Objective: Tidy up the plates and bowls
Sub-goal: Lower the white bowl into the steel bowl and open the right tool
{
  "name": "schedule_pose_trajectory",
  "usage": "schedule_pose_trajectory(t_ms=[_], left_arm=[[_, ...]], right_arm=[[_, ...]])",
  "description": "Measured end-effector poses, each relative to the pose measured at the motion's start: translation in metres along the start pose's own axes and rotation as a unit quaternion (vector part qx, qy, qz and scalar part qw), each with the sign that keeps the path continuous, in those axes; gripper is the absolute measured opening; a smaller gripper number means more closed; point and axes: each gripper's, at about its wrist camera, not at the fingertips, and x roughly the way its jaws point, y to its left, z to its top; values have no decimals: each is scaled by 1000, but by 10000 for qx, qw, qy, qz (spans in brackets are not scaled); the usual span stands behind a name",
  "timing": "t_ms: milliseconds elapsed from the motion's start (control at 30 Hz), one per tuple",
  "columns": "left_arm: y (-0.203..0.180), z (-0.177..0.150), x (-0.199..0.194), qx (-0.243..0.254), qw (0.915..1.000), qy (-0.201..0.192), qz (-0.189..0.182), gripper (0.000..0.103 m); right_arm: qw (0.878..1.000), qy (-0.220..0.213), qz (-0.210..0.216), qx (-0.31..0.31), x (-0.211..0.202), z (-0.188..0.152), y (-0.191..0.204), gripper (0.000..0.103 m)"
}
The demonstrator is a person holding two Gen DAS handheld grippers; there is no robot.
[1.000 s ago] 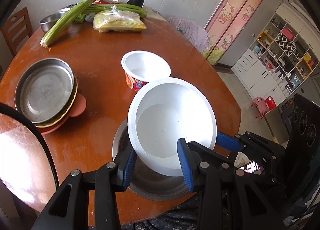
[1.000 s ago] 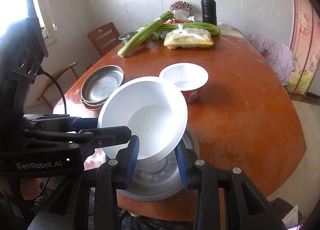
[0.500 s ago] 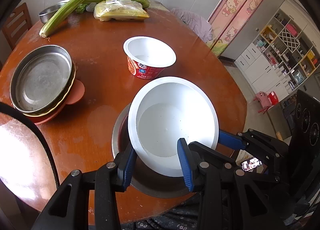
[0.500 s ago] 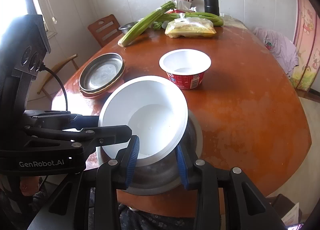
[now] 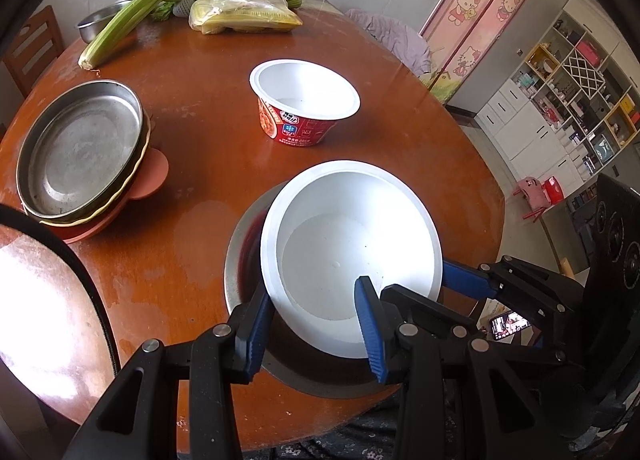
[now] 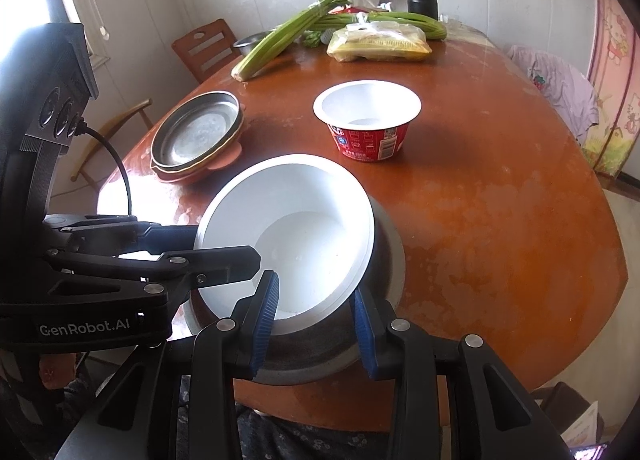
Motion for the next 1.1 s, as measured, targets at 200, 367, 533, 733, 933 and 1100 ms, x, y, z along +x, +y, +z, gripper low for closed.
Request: schedule_pose_trajectory(t_ms=[200, 367, 533, 733, 933, 1100], left_arm=[[1, 0, 3, -10, 10000, -5, 69, 40], [3, -1, 3, -22, 10000, -22, 85, 40], [4, 0, 2, -51, 9999, -34, 92, 40], [6, 0, -1, -89, 9999, -69, 85, 41], [5, 0, -4, -102, 9998, -118, 109, 41], [4, 0, -9, -84, 9996, -207, 152, 41]], right_arm=[[10000, 30, -54, 23, 4, 0, -2, 38], [9999, 2, -104, 11, 5, 1, -2, 38], [9998, -26, -206, 27, 5, 1, -3, 38], [9996, -118, -244, 52, 1, 2, -5, 38], [9994, -147, -313, 61, 0, 2, -8, 38], [9992, -172, -366, 40, 0, 2, -8, 38]])
